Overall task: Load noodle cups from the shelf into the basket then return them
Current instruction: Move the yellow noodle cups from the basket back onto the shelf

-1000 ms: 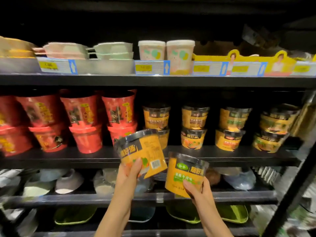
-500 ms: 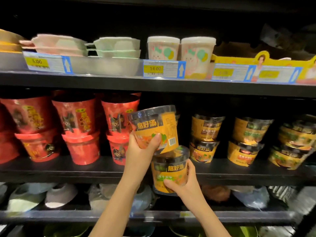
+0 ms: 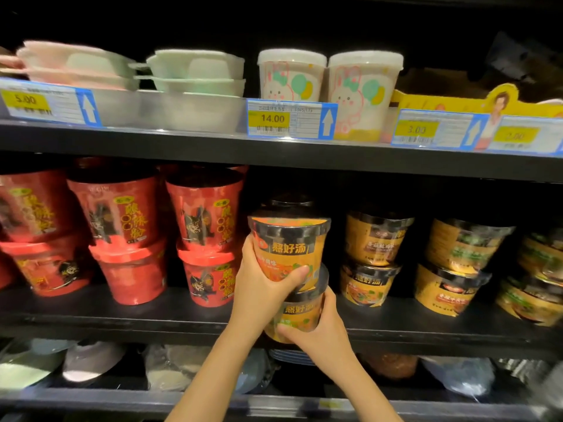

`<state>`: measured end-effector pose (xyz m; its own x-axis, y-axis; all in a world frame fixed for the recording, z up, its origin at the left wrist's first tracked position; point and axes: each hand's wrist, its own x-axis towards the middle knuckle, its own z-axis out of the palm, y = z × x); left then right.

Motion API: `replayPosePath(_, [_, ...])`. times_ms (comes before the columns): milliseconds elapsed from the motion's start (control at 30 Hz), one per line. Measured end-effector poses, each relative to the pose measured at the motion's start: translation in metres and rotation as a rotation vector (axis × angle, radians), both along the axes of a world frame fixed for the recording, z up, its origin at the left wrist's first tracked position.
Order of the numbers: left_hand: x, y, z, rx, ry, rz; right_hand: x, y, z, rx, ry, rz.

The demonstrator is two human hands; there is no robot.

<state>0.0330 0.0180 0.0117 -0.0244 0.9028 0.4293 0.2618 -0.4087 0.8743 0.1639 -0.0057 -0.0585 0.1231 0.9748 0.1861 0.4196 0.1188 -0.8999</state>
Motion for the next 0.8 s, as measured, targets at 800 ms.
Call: replayPosePath(800, [0.011,0.063,-0.003,-0.104,0.179,0.075,0.002,0.066,0.009,-0.131,-0.205,-0.070])
